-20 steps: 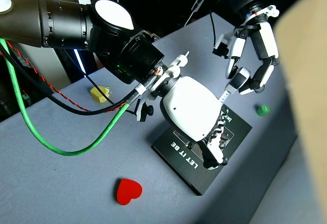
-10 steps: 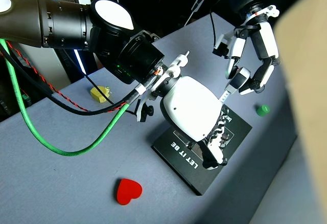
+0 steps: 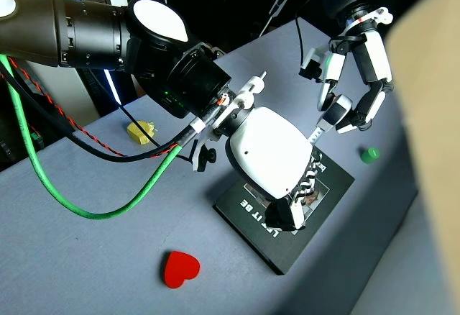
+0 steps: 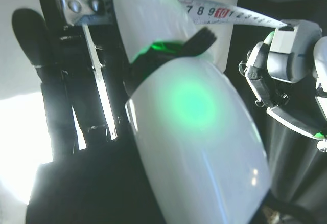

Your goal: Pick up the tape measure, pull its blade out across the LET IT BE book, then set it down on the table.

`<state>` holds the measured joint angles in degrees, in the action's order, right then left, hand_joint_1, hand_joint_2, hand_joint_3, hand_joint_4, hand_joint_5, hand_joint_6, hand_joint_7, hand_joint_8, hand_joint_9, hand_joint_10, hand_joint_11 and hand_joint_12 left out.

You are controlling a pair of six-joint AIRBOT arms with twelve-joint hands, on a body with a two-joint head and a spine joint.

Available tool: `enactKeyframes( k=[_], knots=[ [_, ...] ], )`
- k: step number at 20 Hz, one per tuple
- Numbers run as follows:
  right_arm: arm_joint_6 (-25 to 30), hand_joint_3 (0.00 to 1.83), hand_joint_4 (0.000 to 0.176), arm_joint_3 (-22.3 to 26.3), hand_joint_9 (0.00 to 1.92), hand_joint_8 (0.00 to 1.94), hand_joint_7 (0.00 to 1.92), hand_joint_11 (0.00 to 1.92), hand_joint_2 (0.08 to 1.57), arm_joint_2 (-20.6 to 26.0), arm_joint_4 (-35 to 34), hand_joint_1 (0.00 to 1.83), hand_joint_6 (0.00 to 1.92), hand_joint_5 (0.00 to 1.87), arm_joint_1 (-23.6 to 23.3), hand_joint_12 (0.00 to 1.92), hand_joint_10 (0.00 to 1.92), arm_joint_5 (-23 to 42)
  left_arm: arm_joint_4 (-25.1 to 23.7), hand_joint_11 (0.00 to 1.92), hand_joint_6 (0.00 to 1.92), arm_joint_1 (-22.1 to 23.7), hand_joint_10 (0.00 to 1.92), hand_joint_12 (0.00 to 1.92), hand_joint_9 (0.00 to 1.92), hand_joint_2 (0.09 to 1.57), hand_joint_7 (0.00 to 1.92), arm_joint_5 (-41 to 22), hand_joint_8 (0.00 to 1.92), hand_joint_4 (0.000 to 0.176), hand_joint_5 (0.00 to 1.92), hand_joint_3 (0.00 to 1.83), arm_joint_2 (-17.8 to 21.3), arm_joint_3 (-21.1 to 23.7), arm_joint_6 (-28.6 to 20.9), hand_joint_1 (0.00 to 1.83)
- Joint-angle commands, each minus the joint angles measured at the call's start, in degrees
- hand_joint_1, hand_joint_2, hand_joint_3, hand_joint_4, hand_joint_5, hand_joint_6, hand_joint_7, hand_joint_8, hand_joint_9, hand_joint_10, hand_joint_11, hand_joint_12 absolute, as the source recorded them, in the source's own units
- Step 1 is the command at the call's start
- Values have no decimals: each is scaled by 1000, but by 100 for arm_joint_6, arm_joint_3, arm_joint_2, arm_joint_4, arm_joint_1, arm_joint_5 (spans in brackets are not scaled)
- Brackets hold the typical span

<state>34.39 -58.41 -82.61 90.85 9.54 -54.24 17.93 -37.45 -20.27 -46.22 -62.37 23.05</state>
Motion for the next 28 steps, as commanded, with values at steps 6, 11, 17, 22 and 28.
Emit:
enactKeyframes(
  k=[6, 11, 17, 22, 28],
  knots=[
    [-121, 0, 0, -2, 1143, 929, 1055, 694, 1139, 229, 479, 1217, 1157, 830, -40, 1198, 162, 10, 39, 1006, 797, 40, 1223, 1135, 1024, 1111, 974, -751, 1069, 0, 882, 0, 6, -27, -75, 1387],
    [-181, 0, 0, -2, 1139, 937, 1047, 693, 1138, 446, 442, 1215, 1145, 842, -52, 1191, 170, 173, 40, 954, 762, 38, 1093, 1438, 988, 1095, 949, -767, 1029, 0, 851, 0, 7, -33, -106, 1505],
    [-288, 0, 0, -2, 956, 949, 1046, 681, 1139, 658, 441, 1216, 1137, 839, -92, 1185, 589, 289, 38, 999, 769, 27, 1215, 1153, 1036, 1106, 974, -777, 1051, 0, 897, 0, 6, -39, -107, 1393],
    [-345, 1, 0, -2, 992, 953, 1051, 695, 1141, 834, 445, 1219, 1146, 822, -127, 1182, 505, 402, 38, 989, 709, 26, 1086, 1343, 1026, 1087, 965, -782, 1009, 0, 912, 0, 6, -40, -107, 1482],
    [-408, 0, 0, -2, 1015, 930, 1064, 717, 1134, 1036, 446, 1222, 1128, 841, -92, 1181, 494, 515, 40, 922, 840, 26, 1212, 1434, 917, 1124, 884, -791, 1115, 0, 831, 4, 7, -51, -107, 1472]
  ],
)
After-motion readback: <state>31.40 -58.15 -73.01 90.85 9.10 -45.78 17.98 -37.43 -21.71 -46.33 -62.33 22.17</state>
